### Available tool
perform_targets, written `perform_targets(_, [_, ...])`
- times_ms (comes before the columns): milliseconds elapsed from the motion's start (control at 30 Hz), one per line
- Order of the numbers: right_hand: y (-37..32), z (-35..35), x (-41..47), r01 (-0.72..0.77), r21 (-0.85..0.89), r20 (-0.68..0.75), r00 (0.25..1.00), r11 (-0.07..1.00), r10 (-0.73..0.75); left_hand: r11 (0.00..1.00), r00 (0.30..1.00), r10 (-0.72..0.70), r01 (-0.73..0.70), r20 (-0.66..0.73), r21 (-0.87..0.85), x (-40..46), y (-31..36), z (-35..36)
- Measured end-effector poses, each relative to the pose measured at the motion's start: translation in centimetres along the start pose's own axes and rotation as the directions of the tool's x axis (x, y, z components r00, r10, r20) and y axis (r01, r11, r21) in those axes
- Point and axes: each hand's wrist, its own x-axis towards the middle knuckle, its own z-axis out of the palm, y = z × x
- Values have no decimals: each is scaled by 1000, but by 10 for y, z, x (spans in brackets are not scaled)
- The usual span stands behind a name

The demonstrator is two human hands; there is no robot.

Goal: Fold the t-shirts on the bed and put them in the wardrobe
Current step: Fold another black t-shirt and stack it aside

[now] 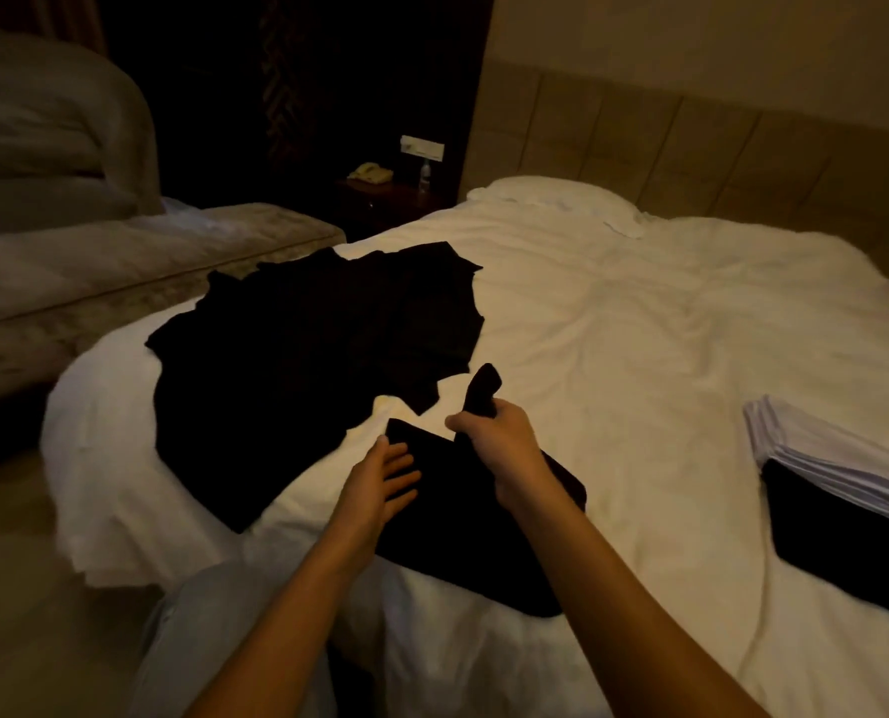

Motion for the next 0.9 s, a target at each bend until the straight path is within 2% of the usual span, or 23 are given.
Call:
perform_targets(100, [16,30,6,32,-71,8,999,997,-32,984,994,-98,105,55,-144,3,6,-18])
perform_targets(267, [34,55,10,-10,-207,197,979,978,52,973,976,-170,188,136,-131,9,13,-39])
perform_targets(367, [36,54,8,-46,-191,266,959,980,97,982,975,-155,169,156,-81,9,15,-41])
perform_targets(433, [36,43,9,33,-194,207,978,980,8,994,984,-108,105,139,27,7,17,-39])
perform_targets(467, [36,35,9,100,-235,150,987,967,-66,985,992,-61,42,112,165,8,18,-39])
perform_targets(500, [36,26,10,164,-306,91,986,938,-143,937,997,7,-34,78,347,10,18,-39])
perform_targets(567, [42,7,11,227,-474,4,967,851,-256,738,986,155,-157,62,656,14,18,-39])
perform_targets(633, [55,-8,13,253,-636,2,945,730,-326,608,972,229,-190,59,771,14,15,-37])
perform_targets(700, [71,-18,16,290,-775,65,920,561,-386,589,967,253,-183,36,787,18,11,-41])
perform_targets(767, [86,-23,17,284,-853,119,923,437,-367,626,971,238,-171,23,761,20,10,-46])
perform_targets(833, [97,-26,16,271,-898,152,931,347,-333,665,977,214,-154,10,731,17,12,-50])
perform_targets(900, [103,-24,14,267,-917,172,935,295,-310,653,969,246,-150,-20,742,13,12,-51])
